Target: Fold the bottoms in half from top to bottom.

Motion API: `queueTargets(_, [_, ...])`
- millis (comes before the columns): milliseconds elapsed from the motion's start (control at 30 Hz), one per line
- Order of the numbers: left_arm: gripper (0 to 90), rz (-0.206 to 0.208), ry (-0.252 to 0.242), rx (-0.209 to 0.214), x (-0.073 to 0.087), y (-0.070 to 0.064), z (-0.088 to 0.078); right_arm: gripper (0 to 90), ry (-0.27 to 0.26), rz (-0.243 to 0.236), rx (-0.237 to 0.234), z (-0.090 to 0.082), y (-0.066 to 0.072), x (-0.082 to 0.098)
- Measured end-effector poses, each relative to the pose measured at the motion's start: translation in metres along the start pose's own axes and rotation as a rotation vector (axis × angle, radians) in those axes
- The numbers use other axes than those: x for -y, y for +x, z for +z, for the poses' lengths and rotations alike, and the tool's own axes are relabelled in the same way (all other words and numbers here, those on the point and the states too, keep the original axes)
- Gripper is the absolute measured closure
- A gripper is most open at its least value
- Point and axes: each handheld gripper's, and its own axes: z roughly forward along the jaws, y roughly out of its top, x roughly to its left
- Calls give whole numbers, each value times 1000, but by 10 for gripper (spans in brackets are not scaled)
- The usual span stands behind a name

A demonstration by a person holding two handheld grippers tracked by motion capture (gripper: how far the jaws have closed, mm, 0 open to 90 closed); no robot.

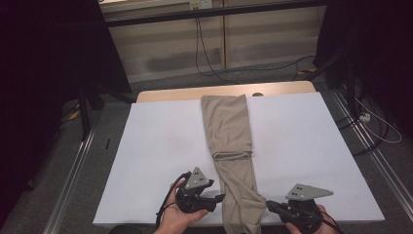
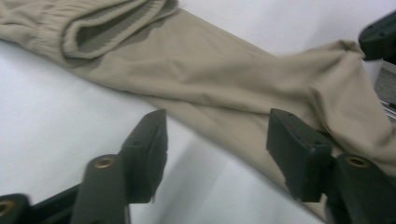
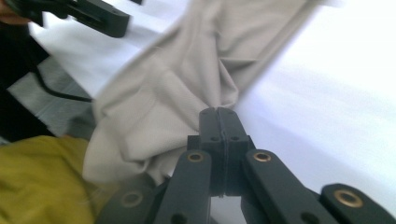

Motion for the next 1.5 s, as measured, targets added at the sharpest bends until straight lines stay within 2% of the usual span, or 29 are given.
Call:
queueTargets(67, [454,-2,20,11,-4,-1,4,894,1,-3,38,-3,-3,0])
queueTargets(133, [523,0,17,18,-9,-2,9,804,-3,0,32,-2,-4,-3])
queueTargets(200, [567,1,36,43,-15,-5,16,793,-20,-43,36,0,1,-9])
queueTargets(267, [602,12,64,39,-20,-8,29,751,-36,-78,10,6,6,-17])
queueTargets(300, [603,18,64,47,-21,-9,34,725,-36,-101,-38,12,9,-22])
queueTargets(367, [584,43,81,44,-22,-12,42,674,-6,-136,-83,26,14,-28])
queueTargets(467, [552,78,94,25,-23,-18,50,633,68,-172,-79,48,15,-31])
queueTargets(533, [579,86,96,10,-23,-18,54,612,109,-165,-67,57,13,-27])
queueTargets(567, [623,103,100,15,-23,-18,54,642,103,-161,-64,57,13,-24])
queueTargets(600, [716,92,102,46,-23,-17,52,763,104,-154,-61,56,12,-23])
queueTargets(633, [900,77,94,50,-22,-17,51,888,106,-147,-59,52,12,-23])
queueTargets(667, [900,70,95,54,-22,-17,50,893,90,-139,-61,48,12,-22])
queueTargets(700, [900,66,98,59,-23,-16,50,896,74,-117,-93,42,12,-22])
queueTargets(767, [900,44,94,72,-25,-14,45,899,52,-117,-106,33,15,-20])
queueTargets(833, [900,40,85,71,-28,-12,37,900,17,-101,-139,21,18,-18])
queueTargets(967, [900,16,56,70,-35,-5,24,899,-32,-71,-149,-1,19,-9])
queueTargets(1067, [900,-8,50,64,-39,3,21,899,-40,-63,-122,-12,15,2])
queueTargets(1133, [900,-26,60,68,-39,6,24,898,-7,-94,-74,-16,10,11])
queueTargets(1200, [900,-19,81,64,-37,6,32,897,29,-123,-2,-16,5,18])
queueTargets(1300, [900,-16,82,58,-38,3,45,884,61,-117,33,-13,1,17])
queueTargets(1333, [900,-19,79,57,-40,3,49,843,63,-134,54,-13,2,16])
queueTargets(1400, [900,-21,76,46,-45,4,57,728,38,-128,67,-15,2,12])
queueTargets(1433, [900,-19,78,48,-47,5,62,732,16,-128,62,-17,1,9])
queueTargets(1500, [900,-44,84,61,-50,5,69,722,-28,-136,60,-19,2,4])
